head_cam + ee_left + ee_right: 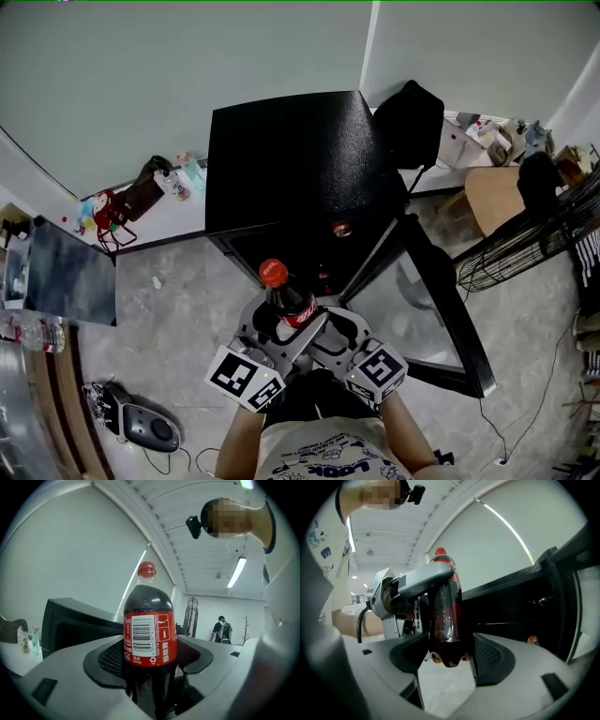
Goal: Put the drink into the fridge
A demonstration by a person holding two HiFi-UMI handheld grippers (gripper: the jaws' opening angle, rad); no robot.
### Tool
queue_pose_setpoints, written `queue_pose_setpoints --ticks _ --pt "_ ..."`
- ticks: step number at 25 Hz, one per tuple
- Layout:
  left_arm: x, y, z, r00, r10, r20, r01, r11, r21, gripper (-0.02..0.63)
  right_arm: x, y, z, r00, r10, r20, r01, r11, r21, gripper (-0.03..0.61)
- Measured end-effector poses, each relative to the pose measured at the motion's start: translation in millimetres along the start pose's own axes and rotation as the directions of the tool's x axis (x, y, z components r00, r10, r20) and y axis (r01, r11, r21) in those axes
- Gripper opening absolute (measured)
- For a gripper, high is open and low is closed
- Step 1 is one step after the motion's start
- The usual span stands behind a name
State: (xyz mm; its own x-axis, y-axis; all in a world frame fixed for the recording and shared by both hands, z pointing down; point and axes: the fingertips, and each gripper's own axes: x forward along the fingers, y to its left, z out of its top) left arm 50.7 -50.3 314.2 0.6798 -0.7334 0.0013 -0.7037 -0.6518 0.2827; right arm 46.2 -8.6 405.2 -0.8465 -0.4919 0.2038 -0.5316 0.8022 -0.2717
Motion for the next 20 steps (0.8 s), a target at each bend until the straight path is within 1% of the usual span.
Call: queue_pose_setpoints --ticks 3,9,15,20 --pt "4.6 1.8 -8.6 1.000 -0.006 -0.008 0.006 0.999 -0.034 0.321 -2.7 -4.3 -5.6 1.000 0.007 -0.024 -0.007 1.000 0.002 0.291" --pt "12.2 10.4 -29.8 0.999 -0.030 -0.029 0.026 0.989 -0.143 0.321 -8.2 -12.7 -20.7 0.999 -0.036 -0.041 0.037 0.999 0.027 0.288" --pt "16.9 15.7 -55.0 0.995 -0.062 -0.077 0.046 0.979 -0.198 0.321 -7.7 -16.9 -40.3 0.996 -0.063 -0.069 0.069 0.994 0.084 0.288" --pt "20.5 32.6 -76.5 0.992 -0.076 -0.099 0.048 0.965 -0.259 0.321 1.9 -23.3 -56.3 0.992 -0.090 -0.089 0.101 0.986 0.132 0.288"
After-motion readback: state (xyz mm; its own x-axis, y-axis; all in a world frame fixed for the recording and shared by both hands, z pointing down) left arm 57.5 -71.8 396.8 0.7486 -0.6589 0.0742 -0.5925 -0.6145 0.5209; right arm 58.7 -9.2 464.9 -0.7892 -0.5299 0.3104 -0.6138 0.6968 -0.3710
